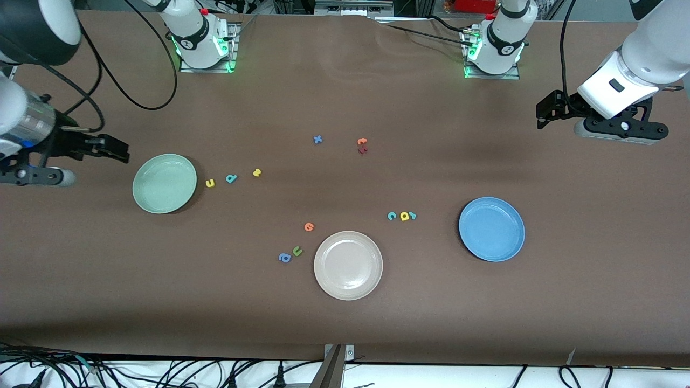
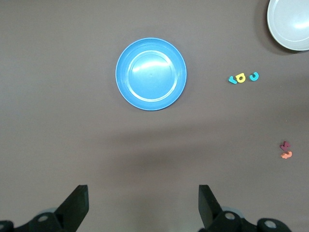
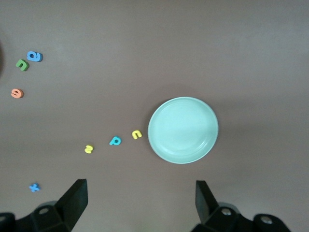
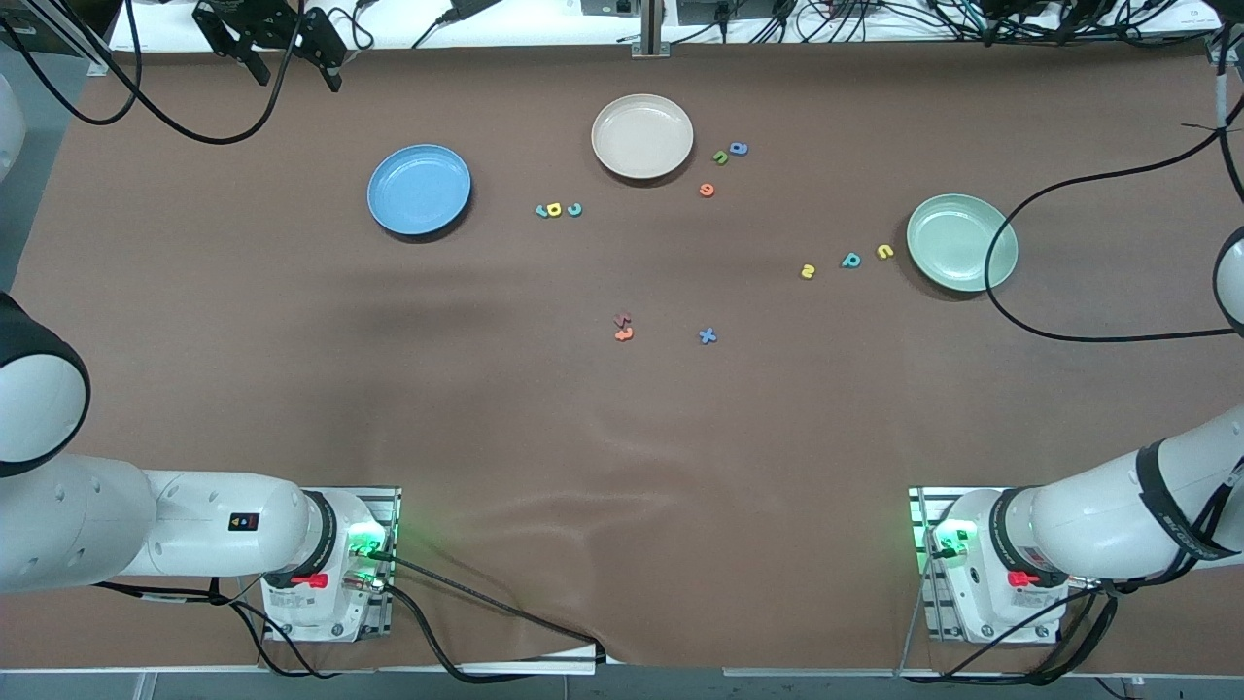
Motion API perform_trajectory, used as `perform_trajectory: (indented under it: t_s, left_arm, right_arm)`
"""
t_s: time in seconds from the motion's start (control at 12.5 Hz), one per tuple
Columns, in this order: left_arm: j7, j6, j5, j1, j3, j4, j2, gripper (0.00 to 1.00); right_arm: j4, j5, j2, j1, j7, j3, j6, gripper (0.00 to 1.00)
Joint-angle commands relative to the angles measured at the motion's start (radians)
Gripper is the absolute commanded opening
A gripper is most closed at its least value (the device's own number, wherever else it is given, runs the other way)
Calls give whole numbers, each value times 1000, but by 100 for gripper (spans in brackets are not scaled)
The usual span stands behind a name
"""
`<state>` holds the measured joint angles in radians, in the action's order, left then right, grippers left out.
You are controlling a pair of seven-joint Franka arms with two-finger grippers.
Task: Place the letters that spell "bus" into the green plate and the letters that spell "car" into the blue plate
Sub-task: 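Reach the right gripper down and grasp the teal letter p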
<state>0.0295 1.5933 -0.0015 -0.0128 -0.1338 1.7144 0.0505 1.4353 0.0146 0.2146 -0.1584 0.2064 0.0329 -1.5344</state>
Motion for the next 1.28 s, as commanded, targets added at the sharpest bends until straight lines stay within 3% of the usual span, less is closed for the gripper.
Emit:
perform_trajectory:
  t_s: [0.0, 0.32, 0.8, 1.2]
  left_arm:
    - [10, -21, -3, -4, -1, -30, -12, 100]
    - [10, -22, -3, -4, -1, -30, -12, 100]
    - [7, -21, -3, -4, -1, -30, -12, 100]
    - [9, -22, -3, -4, -1, -30, -12, 100]
  right_arm:
    - [80, -9, 9, -67, 105, -1, -65, 99]
    - [310, -10, 6, -73, 287, -44, -266, 99]
    - [678, -85, 8, -73, 336, -45, -672, 98]
    - [830, -85, 52, -73, 468, -74, -935, 98]
